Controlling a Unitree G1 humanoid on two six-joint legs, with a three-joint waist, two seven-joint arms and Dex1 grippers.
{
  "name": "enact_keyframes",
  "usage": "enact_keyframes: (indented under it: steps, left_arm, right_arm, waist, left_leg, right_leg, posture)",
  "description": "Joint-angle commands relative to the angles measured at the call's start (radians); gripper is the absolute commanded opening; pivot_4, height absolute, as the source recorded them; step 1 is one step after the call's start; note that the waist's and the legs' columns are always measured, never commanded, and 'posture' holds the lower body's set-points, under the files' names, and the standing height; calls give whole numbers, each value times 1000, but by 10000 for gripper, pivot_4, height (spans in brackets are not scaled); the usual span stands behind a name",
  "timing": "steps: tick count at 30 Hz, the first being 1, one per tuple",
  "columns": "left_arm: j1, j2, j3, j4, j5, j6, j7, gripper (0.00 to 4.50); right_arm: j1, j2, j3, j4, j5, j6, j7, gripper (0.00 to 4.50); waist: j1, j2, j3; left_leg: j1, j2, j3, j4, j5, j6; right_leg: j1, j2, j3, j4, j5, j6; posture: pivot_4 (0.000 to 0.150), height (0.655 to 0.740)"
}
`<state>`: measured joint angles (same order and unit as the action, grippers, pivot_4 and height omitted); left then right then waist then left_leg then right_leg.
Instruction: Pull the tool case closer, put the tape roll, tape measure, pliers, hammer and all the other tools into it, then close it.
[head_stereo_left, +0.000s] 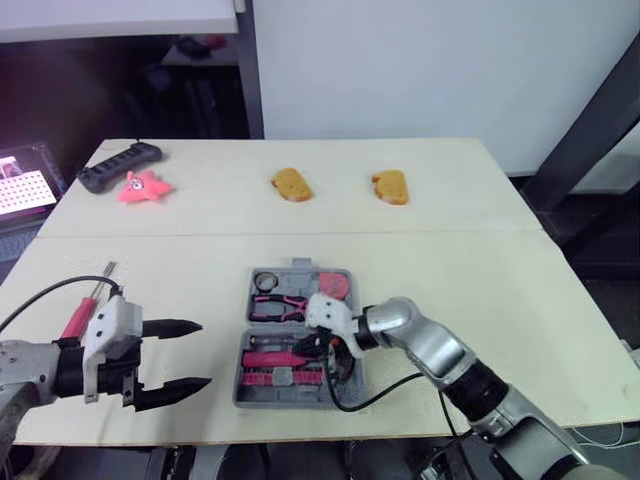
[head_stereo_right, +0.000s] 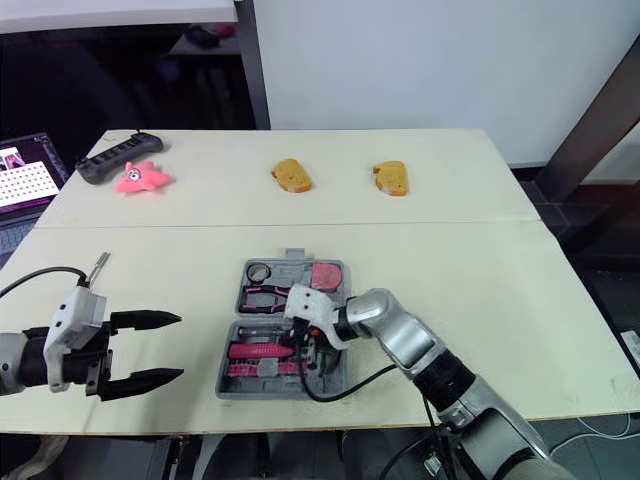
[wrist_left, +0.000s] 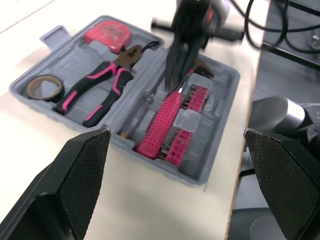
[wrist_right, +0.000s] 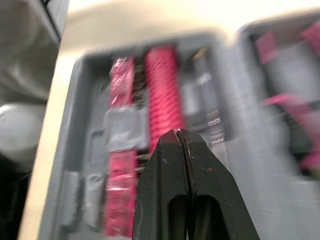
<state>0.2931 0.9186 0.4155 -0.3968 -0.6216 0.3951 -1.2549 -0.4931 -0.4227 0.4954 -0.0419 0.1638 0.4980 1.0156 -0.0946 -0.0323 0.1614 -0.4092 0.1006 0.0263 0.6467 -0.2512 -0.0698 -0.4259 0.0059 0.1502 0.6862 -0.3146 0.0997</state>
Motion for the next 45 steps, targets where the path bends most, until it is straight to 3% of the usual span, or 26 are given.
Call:
enact_keyframes:
  steps: [1,2,5,9,10,11,12,14,24,32,39,45]
  left_arm:
    - [-20,-19,47,27,-47,35,31,45000]
    - [-19,-23,53,40,-48,32,29,45000]
    - [-15,-69,82,119,-14,-28,56,45000]
    - [41,-127,121,211,53,-131,81,45000]
    - [78,-156,162,254,70,-177,95,45000]
    - [104,-182,202,290,75,-212,110,45000]
    - [120,-211,244,323,65,-235,128,45000]
    - [134,-249,299,364,45,-274,156,45000]
    - [122,-323,407,476,-8,-345,243,45000]
    - [117,-321,408,462,-22,-347,268,45000]
    - [201,-445,452,321,-34,-331,442,45000]
    - [339,-623,472,104,-43,-329,622,45000]
  right_arm:
    - [15,-34,-123,-96,95,13,34,272]
    - [16,-61,-146,-103,111,34,50,272]
    - [37,-114,-294,-109,178,67,31,7689]
    - [117,-172,-470,-88,191,-14,-31,27535]
    - [189,-191,-554,-81,206,-45,-39,27535]
    - [257,-212,-616,-74,207,-83,-39,33812]
    - [319,-229,-666,-64,205,-122,-37,34981]
    - [396,-236,-726,-43,210,-181,-44,44340]
    - [511,-223,-803,102,212,-354,-57,44794]
    - [405,-238,-750,18,270,-233,-56,44794]
    - [76,-273,-518,-161,384,108,44,44794]
    - [-221,-225,-341,-128,405,193,183,44794]
  waist:
    - [1,0,0]
    - [1,0,0]
    - [0,1,1]
    - [0,0,2]
    - [-3,-1,3]
    - [-1,0,3]
    - [3,-1,2]
    - [5,-1,3]
    - [-4,-2,4]
    - [-4,-2,4]
    - [-9,1,6]
    - [-1,-2,7]
  left_leg:
    - [0,0,0,0,0,0]
    - [0,0,0,0,0,0]
    - [0,0,0,0,0,0]
    - [0,0,0,0,0,0]
    - [0,0,0,0,0,0]
    - [0,0,0,0,0,0]
    - [0,0,0,-1,0,0]
    - [0,-1,1,-1,-3,5]
    - [6,-1,0,2,-5,8]
    - [5,-1,0,1,-5,8]
    - [4,-1,2,1,-5,8]
    - [1,-1,1,1,-5,8]
  right_leg:
    - [0,0,0,0,0,0]
    - [0,0,0,0,0,0]
    - [0,0,0,0,0,0]
    - [0,0,0,-1,0,0]
    - [0,0,0,-1,0,0]
    - [0,0,0,-1,0,0]
    - [0,0,0,-1,0,0]
    - [2,-1,1,-3,-1,2]
    - [7,0,2,-3,1,-2]
    - [6,0,3,-3,1,-1]
    - [3,0,4,-3,1,-1]
    - [0,0,4,-3,1,-1]
  posture:
    - [1500,7150]
    - [1500,7150]
    - [1500,7150]
    - [1500,7150]
    - [1500,7150]
    - [1500,7150]
    - [1500,7150]
    - [1500,7150]
    - [1500,7150]
    - [1500,7150]
    - [1500,7150]
    - [1500,7150]
